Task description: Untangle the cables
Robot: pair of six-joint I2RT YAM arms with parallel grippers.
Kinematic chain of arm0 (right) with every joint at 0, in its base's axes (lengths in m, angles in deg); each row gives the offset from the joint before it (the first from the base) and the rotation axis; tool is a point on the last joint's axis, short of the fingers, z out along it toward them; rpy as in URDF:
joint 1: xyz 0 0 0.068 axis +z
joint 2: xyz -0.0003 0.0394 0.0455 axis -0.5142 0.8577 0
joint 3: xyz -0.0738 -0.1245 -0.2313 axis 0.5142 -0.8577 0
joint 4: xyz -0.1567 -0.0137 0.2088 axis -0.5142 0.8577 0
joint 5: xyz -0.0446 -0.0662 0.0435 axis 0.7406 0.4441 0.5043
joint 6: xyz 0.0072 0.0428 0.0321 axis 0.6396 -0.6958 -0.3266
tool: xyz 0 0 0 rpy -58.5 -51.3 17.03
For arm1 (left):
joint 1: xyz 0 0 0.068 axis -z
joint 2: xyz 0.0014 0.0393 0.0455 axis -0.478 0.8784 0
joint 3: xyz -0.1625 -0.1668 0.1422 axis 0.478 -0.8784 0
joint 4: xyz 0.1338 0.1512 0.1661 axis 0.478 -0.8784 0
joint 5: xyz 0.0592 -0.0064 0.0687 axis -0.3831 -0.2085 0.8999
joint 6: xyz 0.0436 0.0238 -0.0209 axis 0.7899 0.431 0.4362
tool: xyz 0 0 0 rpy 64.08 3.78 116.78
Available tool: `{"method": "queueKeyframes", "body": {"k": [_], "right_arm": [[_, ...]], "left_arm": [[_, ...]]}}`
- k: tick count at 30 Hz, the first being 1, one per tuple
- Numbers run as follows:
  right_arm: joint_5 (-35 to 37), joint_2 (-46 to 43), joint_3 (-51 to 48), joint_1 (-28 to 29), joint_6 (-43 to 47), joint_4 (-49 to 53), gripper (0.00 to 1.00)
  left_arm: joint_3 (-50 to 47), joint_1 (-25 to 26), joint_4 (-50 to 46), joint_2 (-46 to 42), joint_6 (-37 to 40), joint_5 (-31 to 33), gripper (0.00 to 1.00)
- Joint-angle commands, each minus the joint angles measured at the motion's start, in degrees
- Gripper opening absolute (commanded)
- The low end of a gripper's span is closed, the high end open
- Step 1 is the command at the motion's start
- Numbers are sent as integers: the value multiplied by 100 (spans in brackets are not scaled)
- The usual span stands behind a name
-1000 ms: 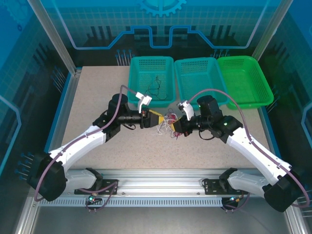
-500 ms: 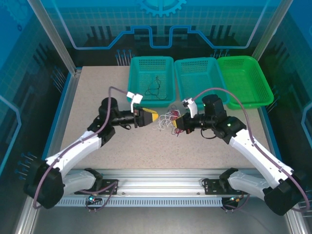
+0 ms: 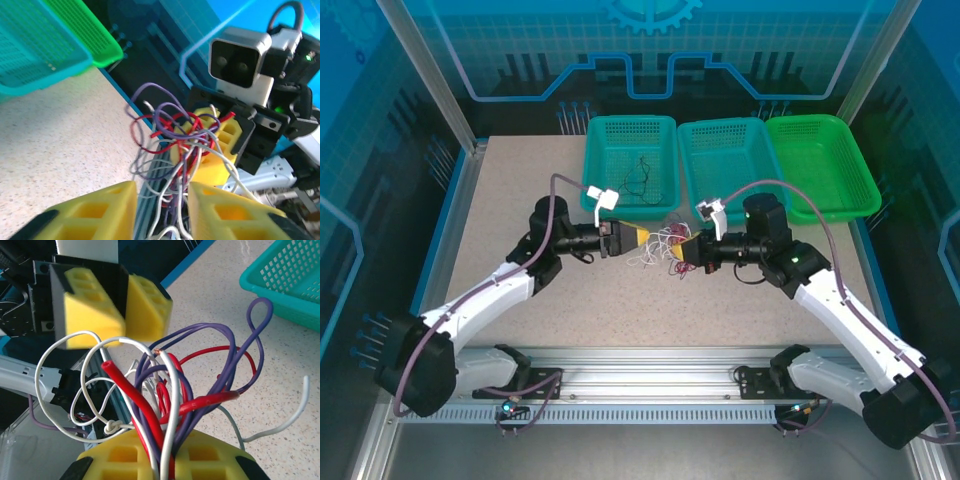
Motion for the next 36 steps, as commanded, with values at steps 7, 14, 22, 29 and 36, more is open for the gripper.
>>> {"method": "queueKeyframes", "body": {"k": [7,14,22,29,36], "right_arm": [[-246,67,56,70,-79,-206,9],[-298,91,60,123,-105,-275,9],[-292,155,50,175,-128,-298,9],[606,31,-39,127,-81,114,16],[2371,-433,-727,-1074,-923,787,14]], "left_arm": [[327,268,-6,216,311,-110,37],[425,371,-35,381,429,-161,32],[517,462,-58,504,541,-239,19],[410,443,-450,121,948,306,0],[42,-173,-752,-754,844,1033,0]]}}
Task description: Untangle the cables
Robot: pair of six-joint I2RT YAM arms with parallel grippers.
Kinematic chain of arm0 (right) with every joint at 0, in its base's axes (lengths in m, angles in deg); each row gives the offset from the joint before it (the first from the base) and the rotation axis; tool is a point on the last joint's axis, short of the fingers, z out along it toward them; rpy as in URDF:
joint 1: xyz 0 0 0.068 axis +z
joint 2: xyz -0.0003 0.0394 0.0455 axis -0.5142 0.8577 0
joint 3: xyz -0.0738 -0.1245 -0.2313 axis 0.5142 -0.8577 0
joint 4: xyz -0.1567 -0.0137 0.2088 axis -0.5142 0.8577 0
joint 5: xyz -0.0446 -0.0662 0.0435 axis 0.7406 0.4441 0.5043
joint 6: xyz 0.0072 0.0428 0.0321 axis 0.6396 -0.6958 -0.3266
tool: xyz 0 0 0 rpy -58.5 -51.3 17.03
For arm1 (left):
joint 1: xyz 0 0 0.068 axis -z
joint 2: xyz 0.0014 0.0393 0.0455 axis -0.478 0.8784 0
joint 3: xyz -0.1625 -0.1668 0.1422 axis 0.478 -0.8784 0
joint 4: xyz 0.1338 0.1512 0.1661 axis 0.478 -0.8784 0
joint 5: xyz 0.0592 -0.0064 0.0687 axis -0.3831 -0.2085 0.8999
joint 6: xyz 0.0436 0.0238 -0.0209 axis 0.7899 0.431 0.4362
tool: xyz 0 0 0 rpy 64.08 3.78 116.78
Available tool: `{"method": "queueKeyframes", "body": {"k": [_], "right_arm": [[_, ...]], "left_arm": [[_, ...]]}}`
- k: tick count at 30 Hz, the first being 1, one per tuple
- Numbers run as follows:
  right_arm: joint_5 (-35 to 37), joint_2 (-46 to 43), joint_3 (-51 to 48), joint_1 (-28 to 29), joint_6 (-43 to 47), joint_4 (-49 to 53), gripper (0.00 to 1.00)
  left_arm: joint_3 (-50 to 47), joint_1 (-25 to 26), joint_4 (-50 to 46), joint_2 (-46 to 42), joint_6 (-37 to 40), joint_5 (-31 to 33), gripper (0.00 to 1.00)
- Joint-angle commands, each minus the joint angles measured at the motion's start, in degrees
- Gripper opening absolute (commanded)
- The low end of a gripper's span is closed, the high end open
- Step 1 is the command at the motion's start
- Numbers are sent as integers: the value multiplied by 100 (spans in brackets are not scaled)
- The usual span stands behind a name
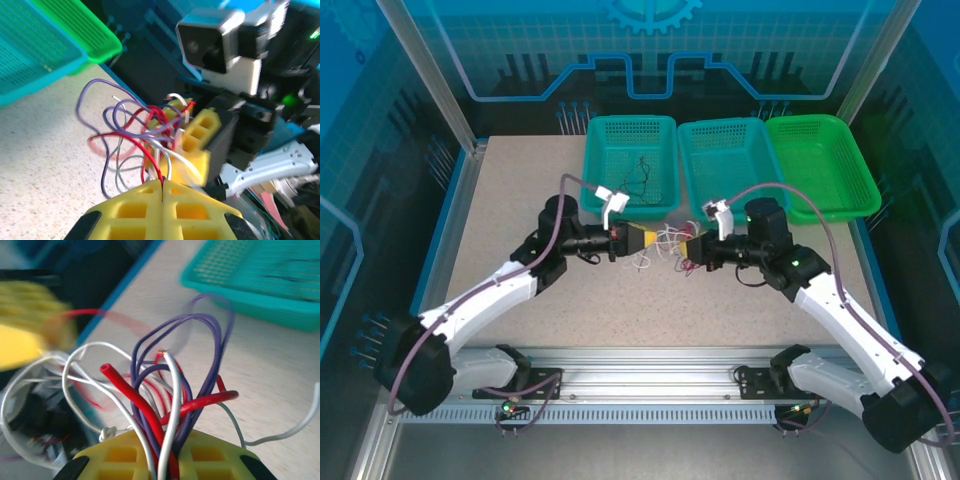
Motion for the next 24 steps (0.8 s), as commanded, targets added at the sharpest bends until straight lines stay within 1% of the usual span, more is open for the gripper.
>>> {"method": "queueKeyframes", "body": {"k": [1,2,4,7,9,13,15,20,21,22,24], "right_arm": [[1290,-192,-377,-835,-673,733,14],[1466,-261,-484,-1102,-840,871,14],[1468,-351,-689,-1625,-995,996,14],[1404,-450,-878,-2017,-1139,1036,14],[1446,-472,-952,-2111,-1188,1072,15],[1440,-405,-1065,-2040,-1114,1053,15],[1386,-316,-1249,-1907,-1176,916,15],[849,-119,-1567,-1518,-1171,409,16],[830,-158,-1564,-1472,-1207,359,16],[827,-211,-1529,-1465,-1255,365,15],[819,-336,-1366,-1465,-1277,405,14]], "left_arm": [[-172,-407,-157,-582,64,435,0],[-215,-499,-215,-683,72,482,0],[-292,-659,-374,-863,120,510,0],[-344,-763,-657,-1031,234,627,0],[-379,-789,-796,-1092,275,762,0],[-491,-817,-718,-1074,209,832,0],[-535,-817,-637,-1019,165,835,0],[-683,-781,-321,-730,36,663,0],[-704,-721,-384,-643,101,695,0],[-722,-602,-554,-565,258,858,0],[-728,-188,-952,-396,740,1351,0]]}}
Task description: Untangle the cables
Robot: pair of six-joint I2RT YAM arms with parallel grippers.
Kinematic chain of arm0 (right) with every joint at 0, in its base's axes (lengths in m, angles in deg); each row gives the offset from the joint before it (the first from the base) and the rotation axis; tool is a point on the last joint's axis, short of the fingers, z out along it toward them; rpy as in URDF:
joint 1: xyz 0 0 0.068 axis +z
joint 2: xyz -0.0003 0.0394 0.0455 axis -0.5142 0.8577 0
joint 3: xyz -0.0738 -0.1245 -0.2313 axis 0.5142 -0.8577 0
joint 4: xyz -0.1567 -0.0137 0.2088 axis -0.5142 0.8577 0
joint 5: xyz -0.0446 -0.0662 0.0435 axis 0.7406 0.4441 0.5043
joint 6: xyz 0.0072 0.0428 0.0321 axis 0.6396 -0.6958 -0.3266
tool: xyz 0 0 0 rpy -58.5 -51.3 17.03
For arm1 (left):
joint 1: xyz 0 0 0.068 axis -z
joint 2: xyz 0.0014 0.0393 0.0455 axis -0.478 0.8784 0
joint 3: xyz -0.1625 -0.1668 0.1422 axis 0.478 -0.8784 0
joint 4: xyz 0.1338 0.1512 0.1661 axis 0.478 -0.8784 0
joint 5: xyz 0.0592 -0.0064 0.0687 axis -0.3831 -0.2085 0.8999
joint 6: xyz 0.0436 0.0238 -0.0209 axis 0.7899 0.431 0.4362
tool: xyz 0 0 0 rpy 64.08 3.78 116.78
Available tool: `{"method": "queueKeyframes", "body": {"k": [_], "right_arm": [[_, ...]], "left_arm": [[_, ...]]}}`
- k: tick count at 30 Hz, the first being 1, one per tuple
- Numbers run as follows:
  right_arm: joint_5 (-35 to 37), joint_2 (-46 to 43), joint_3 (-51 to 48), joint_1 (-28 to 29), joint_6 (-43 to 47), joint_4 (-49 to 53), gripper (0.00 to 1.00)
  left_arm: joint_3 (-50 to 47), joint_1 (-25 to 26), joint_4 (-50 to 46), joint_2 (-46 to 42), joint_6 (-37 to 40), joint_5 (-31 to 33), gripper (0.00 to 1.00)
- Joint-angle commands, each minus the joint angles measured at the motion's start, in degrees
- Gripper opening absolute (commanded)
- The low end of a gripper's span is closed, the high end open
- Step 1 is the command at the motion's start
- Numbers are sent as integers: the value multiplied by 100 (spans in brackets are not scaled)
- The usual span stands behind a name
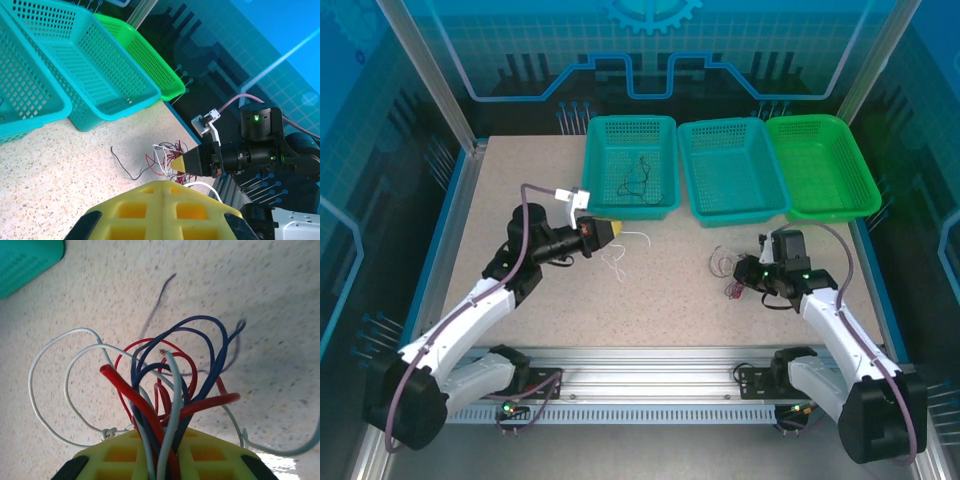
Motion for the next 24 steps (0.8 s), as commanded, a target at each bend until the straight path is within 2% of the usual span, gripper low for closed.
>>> {"method": "queueKeyframes", "body": {"k": [1,3,5,7,11,14,17,19,22,24], "right_arm": [[-240,-253,288,74,-121,-247,13],[-511,-320,474,75,-125,-338,11],[-863,-298,685,106,-117,-419,11],[-1186,-214,966,175,-32,-407,11],[-1540,-86,1492,375,244,-121,11],[-2077,-89,1747,449,318,-179,11],[-2572,-134,1908,508,470,-325,12],[-2733,-133,2039,551,570,-275,12],[-2991,-57,2234,643,578,-214,11],[-3064,-1,2380,781,621,-175,11]], "left_arm": [[-110,655,-484,302,708,746,0],[-127,1104,-449,649,909,1146,7],[-119,1299,-171,1057,801,1200,14],[-121,1369,244,1389,676,1200,32],[-39,1389,756,1563,737,1180,49],[31,1396,1020,1502,1078,929,56],[-64,1444,1416,1479,1852,448,72],[-59,1494,1251,1455,2669,550,82],[172,1523,890,1518,3599,616,91],[396,1563,811,1647,3921,597,95]]}}
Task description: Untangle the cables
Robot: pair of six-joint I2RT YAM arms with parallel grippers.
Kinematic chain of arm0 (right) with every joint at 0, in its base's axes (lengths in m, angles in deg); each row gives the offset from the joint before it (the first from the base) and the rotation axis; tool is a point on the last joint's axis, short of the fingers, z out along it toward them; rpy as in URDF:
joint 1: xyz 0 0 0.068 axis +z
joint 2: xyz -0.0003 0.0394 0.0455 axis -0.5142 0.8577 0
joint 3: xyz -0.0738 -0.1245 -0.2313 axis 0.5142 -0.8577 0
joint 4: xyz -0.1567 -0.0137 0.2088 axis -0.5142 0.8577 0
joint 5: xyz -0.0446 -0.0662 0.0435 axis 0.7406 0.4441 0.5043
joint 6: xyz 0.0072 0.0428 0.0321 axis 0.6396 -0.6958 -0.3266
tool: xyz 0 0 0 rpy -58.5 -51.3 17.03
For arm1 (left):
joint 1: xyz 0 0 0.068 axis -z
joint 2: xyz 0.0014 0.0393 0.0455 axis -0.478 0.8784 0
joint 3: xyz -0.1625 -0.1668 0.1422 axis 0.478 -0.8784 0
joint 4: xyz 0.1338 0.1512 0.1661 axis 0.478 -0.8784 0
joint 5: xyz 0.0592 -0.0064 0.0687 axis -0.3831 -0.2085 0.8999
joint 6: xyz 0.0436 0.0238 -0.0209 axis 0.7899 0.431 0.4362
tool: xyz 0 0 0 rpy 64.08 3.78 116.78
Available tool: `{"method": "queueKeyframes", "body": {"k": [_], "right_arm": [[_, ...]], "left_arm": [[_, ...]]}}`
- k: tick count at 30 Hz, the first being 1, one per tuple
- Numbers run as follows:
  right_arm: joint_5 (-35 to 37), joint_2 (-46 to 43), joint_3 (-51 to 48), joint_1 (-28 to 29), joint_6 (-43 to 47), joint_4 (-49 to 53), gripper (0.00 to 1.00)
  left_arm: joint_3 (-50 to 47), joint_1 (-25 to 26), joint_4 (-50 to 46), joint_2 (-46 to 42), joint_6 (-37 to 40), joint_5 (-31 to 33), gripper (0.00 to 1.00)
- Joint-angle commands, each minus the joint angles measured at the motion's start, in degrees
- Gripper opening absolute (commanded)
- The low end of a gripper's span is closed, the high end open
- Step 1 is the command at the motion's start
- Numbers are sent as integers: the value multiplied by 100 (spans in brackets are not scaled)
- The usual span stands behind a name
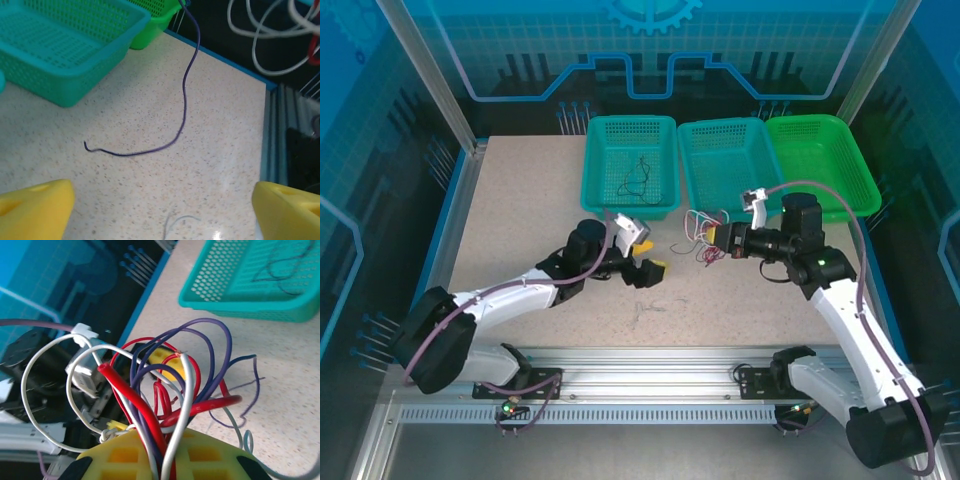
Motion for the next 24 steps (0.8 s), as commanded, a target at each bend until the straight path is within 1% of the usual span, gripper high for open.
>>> {"method": "queueKeyframes", "body": {"k": [1,4,7,9,11,12,13,14,15,16,17,19,21,22,24], "right_arm": [[-477,64,344,286,210,58,11],[-425,100,422,555,242,-2,11],[-378,154,493,747,234,-12,11],[-326,147,508,829,217,-12,11],[-238,103,505,877,234,-21,11],[-192,62,503,886,232,-21,11],[-127,18,480,884,240,-8,11],[-27,-25,475,874,259,33,11],[95,-72,458,878,282,92,11],[245,-113,442,870,310,159,11],[429,-144,414,865,324,233,12],[993,-172,351,839,396,488,15],[1593,-151,200,841,595,812,21],[2132,-117,68,843,689,975,23],[3359,37,-250,858,649,1331,23]], "left_arm": [[472,90,40,153,1161,-199,98],[755,189,532,515,1109,-214,99],[969,239,1216,917,857,-238,99],[1153,254,1435,1165,705,-334,99],[1258,250,1654,1362,513,-385,92],[1226,253,1892,1429,400,-344,85],[1163,245,2124,1461,293,-304,73],[1099,229,2268,1457,220,-258,56],[1041,220,2353,1431,150,-220,30],[980,218,2378,1378,82,-141,7],[943,207,2327,1315,34,-47,0],[838,143,2115,1100,-114,160,0],[653,58,2044,850,-340,320,0],[522,14,2039,699,-469,455,0],[242,-51,1934,373,-657,834,0]]}}
